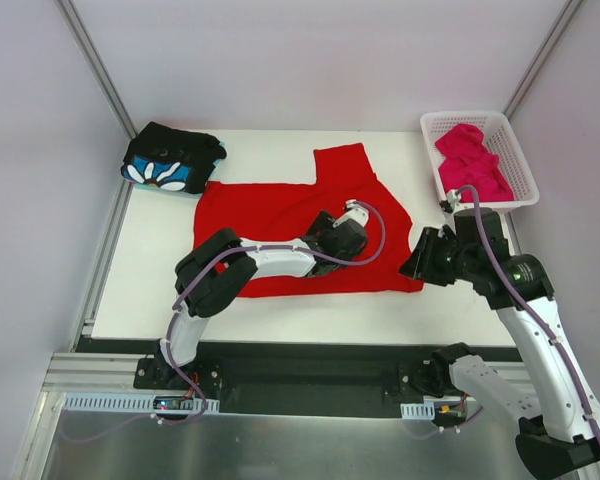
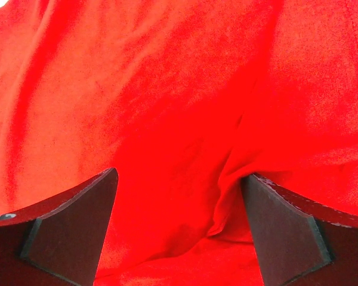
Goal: Fold and stack the t-shirts
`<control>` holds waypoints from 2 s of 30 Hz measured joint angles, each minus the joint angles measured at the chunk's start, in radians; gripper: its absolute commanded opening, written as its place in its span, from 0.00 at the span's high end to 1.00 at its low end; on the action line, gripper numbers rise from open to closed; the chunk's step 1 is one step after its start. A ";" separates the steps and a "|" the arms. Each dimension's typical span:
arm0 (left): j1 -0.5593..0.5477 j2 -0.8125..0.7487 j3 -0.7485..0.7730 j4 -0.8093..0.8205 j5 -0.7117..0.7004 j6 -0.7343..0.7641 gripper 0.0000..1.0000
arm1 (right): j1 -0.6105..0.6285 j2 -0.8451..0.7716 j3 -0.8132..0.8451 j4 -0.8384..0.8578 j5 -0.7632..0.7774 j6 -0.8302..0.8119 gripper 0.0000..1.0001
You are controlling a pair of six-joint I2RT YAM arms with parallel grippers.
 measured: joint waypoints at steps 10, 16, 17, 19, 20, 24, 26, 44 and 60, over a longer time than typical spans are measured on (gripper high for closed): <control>0.000 0.001 -0.026 0.048 -0.091 -0.041 0.16 | -0.001 -0.009 -0.040 0.021 -0.026 0.000 0.67; 0.000 0.001 -0.029 0.056 -0.124 -0.042 0.16 | -0.002 0.006 -0.105 0.045 -0.048 0.003 0.68; 0.000 0.001 -0.029 0.058 -0.131 -0.039 0.16 | -0.002 0.012 -0.108 0.049 -0.051 0.003 0.68; 0.001 0.001 -0.029 0.063 -0.141 -0.036 0.16 | -0.002 0.018 -0.116 0.062 -0.051 0.003 0.69; 0.002 0.001 -0.029 0.066 -0.143 -0.035 0.16 | -0.002 0.020 -0.120 0.068 -0.051 0.003 0.69; 0.014 -0.002 -0.029 0.071 -0.145 -0.031 0.16 | -0.002 0.023 -0.158 0.098 -0.050 0.005 0.69; 0.025 -0.005 -0.029 0.075 -0.145 -0.021 0.16 | -0.002 0.032 -0.179 0.113 -0.051 0.008 0.69; 0.093 -0.031 -0.029 0.109 -0.143 0.025 0.17 | 0.052 0.351 -0.379 0.500 -0.037 0.096 0.75; 0.094 -0.055 -0.029 0.109 -0.142 0.025 0.17 | 0.060 0.599 -0.254 0.672 0.086 0.083 0.81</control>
